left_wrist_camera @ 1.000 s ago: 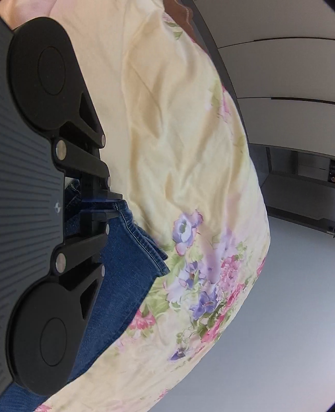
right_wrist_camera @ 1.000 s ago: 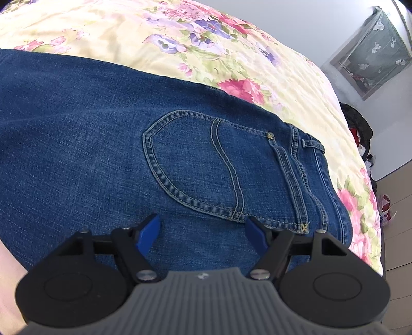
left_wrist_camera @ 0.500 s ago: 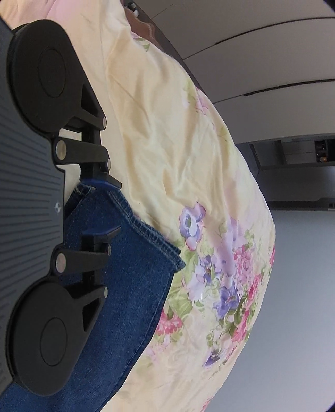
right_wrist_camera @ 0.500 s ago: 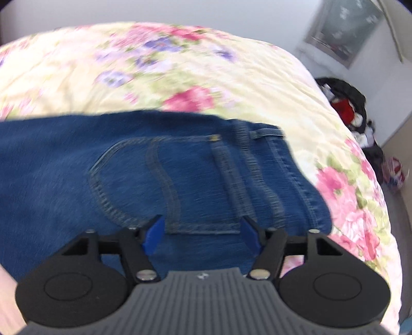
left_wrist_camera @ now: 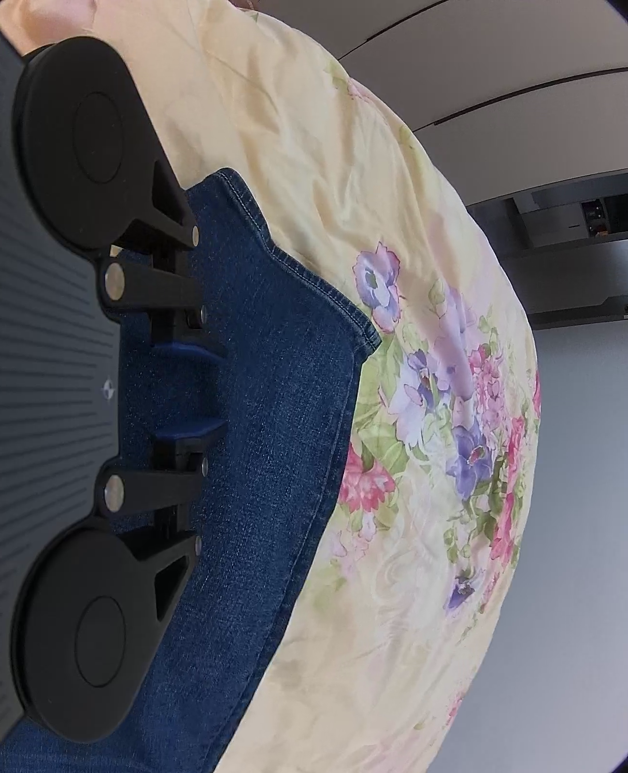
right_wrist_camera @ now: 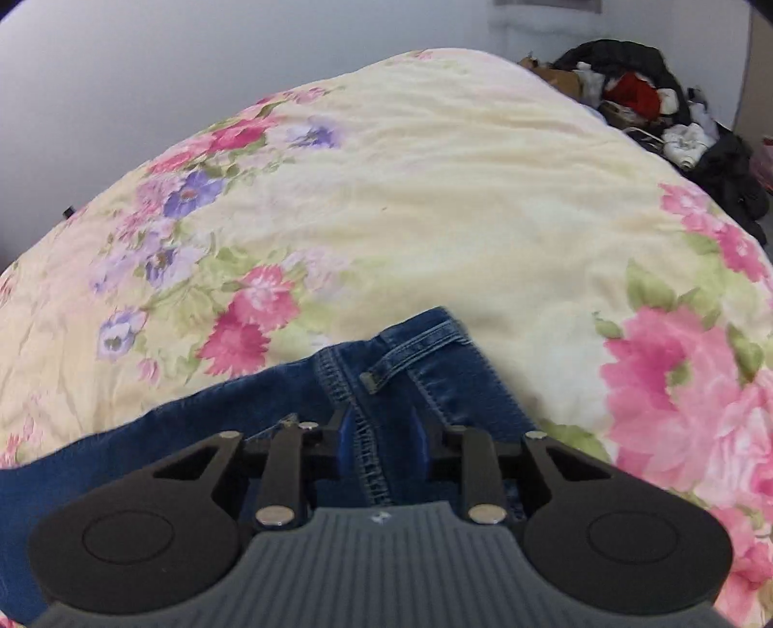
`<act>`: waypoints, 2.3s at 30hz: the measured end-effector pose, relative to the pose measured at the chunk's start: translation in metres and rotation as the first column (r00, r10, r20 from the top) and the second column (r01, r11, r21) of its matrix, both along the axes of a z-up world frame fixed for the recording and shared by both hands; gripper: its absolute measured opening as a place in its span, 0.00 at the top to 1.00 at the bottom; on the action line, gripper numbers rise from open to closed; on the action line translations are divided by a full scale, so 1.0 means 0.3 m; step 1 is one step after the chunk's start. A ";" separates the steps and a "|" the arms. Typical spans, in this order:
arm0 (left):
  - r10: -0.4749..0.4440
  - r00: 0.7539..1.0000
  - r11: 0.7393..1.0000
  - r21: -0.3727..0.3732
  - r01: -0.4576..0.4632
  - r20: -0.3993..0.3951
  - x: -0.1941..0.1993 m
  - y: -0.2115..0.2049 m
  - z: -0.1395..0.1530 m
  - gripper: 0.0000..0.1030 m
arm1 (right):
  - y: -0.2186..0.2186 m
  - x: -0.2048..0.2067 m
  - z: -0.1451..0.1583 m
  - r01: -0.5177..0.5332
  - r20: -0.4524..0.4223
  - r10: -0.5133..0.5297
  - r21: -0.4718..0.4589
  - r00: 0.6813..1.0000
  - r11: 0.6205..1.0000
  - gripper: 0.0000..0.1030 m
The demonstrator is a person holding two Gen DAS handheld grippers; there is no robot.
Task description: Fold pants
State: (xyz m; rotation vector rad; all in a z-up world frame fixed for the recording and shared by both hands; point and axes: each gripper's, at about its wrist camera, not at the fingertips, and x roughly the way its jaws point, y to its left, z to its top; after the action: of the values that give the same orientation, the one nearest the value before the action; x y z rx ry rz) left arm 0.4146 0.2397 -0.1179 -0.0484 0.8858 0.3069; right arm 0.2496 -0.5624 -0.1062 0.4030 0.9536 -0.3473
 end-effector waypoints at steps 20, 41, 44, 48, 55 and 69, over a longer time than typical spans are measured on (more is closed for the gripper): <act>-0.159 0.985 0.987 0.002 0.159 0.070 -0.020 -0.148 0.081 0.67 | 0.337 0.110 -0.007 -0.186 -0.007 0.187 -0.136 0.982 0.973 0.84; -0.347 0.938 0.937 -0.047 0.347 0.016 0.152 -0.536 -0.137 0.70 | 0.793 0.493 -0.226 -0.348 -0.019 0.348 -0.107 0.937 0.931 0.90; -0.340 0.940 0.940 -0.024 0.340 -0.001 0.156 -0.553 -0.127 0.70 | 0.789 0.509 -0.231 -0.334 -0.011 0.335 -0.105 0.942 0.937 0.91; -0.333 0.943 0.943 0.015 0.333 0.012 0.107 -0.524 -0.054 0.70 | 0.769 0.482 -0.180 -0.328 0.004 0.329 -0.075 0.944 0.942 0.91; -0.323 0.946 0.945 0.052 0.322 0.011 -0.054 -0.379 0.065 0.70 | 0.735 0.141 -0.005 -0.319 0.012 0.321 -0.100 0.947 0.943 0.74; -0.242 0.970 0.964 0.103 0.243 -0.027 -0.349 -0.130 0.160 0.70 | 0.878 -0.597 -0.069 -0.143 0.003 0.146 -0.181 0.989 0.973 0.68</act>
State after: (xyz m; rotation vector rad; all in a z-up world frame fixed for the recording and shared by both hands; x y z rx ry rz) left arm 0.3099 0.2006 -0.0699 0.1604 0.8784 0.1249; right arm 0.0706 -0.2990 -0.1270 0.1691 0.9217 -0.2945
